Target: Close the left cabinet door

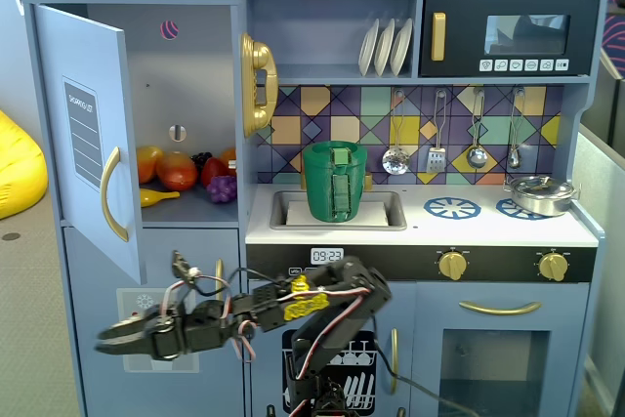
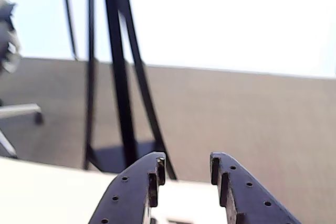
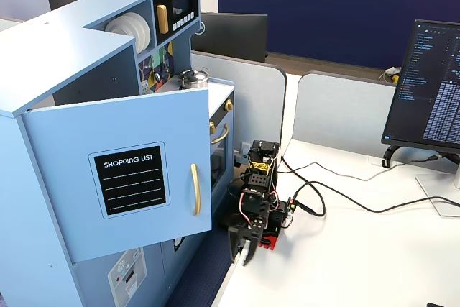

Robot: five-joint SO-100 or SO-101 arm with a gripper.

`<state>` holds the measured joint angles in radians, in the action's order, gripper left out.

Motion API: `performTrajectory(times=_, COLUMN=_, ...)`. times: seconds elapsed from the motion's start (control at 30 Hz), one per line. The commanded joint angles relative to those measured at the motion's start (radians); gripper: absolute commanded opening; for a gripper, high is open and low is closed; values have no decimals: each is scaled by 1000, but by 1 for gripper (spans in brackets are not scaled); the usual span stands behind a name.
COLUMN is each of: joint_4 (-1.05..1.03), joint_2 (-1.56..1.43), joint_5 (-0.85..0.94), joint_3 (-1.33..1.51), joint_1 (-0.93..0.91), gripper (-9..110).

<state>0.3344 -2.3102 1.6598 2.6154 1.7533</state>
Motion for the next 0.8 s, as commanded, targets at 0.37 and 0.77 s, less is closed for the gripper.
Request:
performTrajectory(times=0.37, joint_4=12, joint_2=480, joint_5=140, joint_3=-715, joint_1=-103, gripper=0)
performTrajectory(times=0.77, joint_4=9, joint_2=350, joint_5=244, joint_3=-586, joint_1=-252, gripper=0)
